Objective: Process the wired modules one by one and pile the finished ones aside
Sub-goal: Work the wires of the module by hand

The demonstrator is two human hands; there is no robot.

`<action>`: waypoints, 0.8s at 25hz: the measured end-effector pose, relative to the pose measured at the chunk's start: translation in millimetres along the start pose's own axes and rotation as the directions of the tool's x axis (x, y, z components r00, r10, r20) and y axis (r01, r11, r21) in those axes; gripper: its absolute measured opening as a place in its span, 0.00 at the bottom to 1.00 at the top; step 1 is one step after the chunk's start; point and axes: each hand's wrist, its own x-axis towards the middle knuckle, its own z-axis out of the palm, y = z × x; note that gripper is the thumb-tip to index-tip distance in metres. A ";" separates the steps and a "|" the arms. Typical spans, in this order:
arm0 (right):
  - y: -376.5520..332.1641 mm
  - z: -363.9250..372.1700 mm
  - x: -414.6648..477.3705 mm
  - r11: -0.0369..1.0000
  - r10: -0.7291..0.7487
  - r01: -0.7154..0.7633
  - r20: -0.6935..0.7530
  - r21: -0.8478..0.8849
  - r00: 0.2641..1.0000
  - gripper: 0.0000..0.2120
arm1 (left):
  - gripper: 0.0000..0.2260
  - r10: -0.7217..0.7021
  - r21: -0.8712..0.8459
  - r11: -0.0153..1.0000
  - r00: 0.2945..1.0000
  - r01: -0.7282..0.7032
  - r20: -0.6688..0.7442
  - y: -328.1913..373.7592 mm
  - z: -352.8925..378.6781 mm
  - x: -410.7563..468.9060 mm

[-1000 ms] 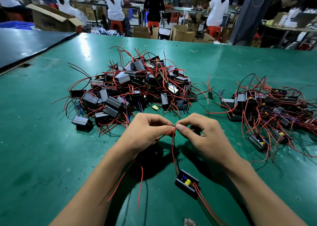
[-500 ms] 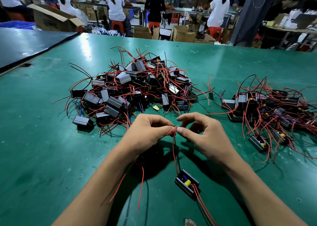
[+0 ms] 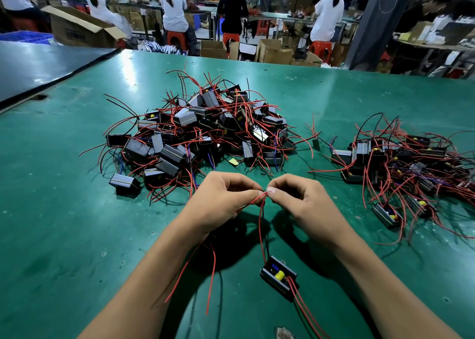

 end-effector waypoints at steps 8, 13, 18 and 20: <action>2.0 -2.0 5.9 0.833 0.365 -0.347 0.044 0.431 0.930 0.07 | 0.04 -0.006 -0.047 0.999 0.997 0.003 -0.079 -0.4 0.0 0.4; 10.3 -18.8 11.7 0.754 0.463 -0.272 -0.189 0.598 0.866 0.03 | 0.06 -0.009 -0.017 1.000 0.984 0.006 -0.176 -4.6 -4.9 1.5; 11.7 -23.7 8.0 0.976 0.217 -0.172 -0.493 0.134 0.843 0.03 | 0.06 -0.037 0.098 0.994 0.989 0.051 -0.143 -7.7 -4.7 -0.1; 5.3 -22.8 3.5 0.997 0.028 -0.065 -0.543 -0.050 0.840 0.05 | 0.06 -0.078 -0.002 0.997 0.991 0.078 -0.111 -8.0 -1.2 0.1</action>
